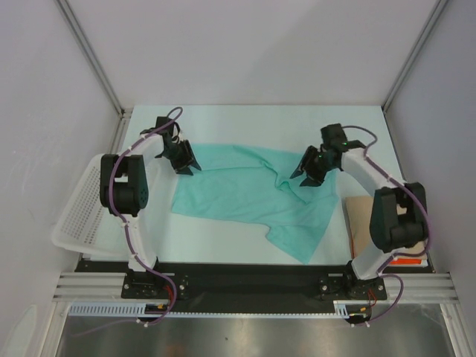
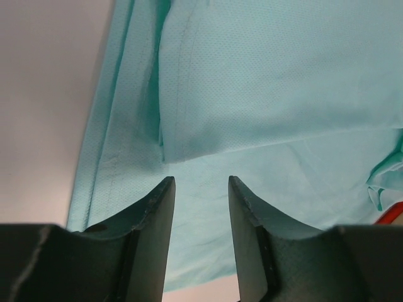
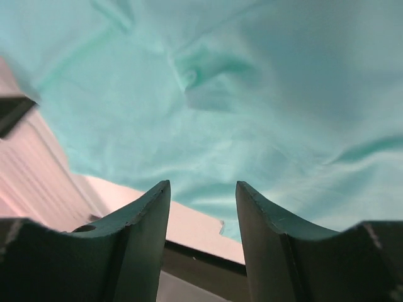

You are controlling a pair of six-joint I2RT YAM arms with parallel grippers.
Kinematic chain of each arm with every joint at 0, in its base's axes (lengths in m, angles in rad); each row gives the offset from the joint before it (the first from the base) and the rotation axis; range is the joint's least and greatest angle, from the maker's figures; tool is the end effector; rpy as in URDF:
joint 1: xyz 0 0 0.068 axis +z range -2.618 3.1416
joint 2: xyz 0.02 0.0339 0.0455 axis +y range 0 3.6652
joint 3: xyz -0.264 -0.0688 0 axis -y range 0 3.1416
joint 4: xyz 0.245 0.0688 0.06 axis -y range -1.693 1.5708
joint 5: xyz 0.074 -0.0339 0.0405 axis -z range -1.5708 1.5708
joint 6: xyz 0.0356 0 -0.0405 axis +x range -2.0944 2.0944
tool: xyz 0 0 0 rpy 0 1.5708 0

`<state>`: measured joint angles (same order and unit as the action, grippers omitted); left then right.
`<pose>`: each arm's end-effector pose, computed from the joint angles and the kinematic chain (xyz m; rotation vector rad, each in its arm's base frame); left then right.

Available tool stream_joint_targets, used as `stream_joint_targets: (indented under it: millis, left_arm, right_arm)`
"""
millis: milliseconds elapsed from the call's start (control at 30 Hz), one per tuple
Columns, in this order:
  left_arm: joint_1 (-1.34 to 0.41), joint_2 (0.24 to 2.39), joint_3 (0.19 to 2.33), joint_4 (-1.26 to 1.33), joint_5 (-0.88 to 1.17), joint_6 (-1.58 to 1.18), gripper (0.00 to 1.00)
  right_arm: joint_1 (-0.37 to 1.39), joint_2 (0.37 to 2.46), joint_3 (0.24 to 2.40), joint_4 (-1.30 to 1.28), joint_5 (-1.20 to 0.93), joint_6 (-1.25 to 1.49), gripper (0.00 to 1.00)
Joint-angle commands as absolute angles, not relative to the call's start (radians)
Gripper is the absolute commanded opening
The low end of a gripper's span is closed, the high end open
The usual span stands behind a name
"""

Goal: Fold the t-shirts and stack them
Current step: Fold the tshirt

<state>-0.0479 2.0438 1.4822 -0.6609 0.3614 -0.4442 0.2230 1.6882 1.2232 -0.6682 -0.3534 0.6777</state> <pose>0.4151 -0.0325 0.1680 -0.4675 2.7901 -0.6222 0.3311 0.0877 0.2222 0.5250 2.7646 0.7242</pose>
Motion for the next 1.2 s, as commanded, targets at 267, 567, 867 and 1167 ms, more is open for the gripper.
stream_joint_targets:
  millis: [267,567,867,1167]
  left_arm:
    - [-0.040,2.037,1.555,-0.649,0.232,-0.488,0.36]
    - [-0.041,2.066,1.561,-0.681,0.227,-0.515,0.40]
    - [-0.041,2.125,1.605,-0.730,0.239,-0.523,0.37]
    - [-0.041,2.175,1.649,-0.756,0.233,-0.505,0.19]
  right_arm:
    - [-0.075,1.641,1.198,-0.621,-0.334,0.618,0.49]
    - [-0.114,1.720,1.226,-0.601,-0.339,0.600,0.49]
    - [-0.114,1.810,1.319,-0.601,-0.296,0.603,0.50]
    - [-0.114,1.859,1.356,-0.620,-0.258,0.577,0.51]
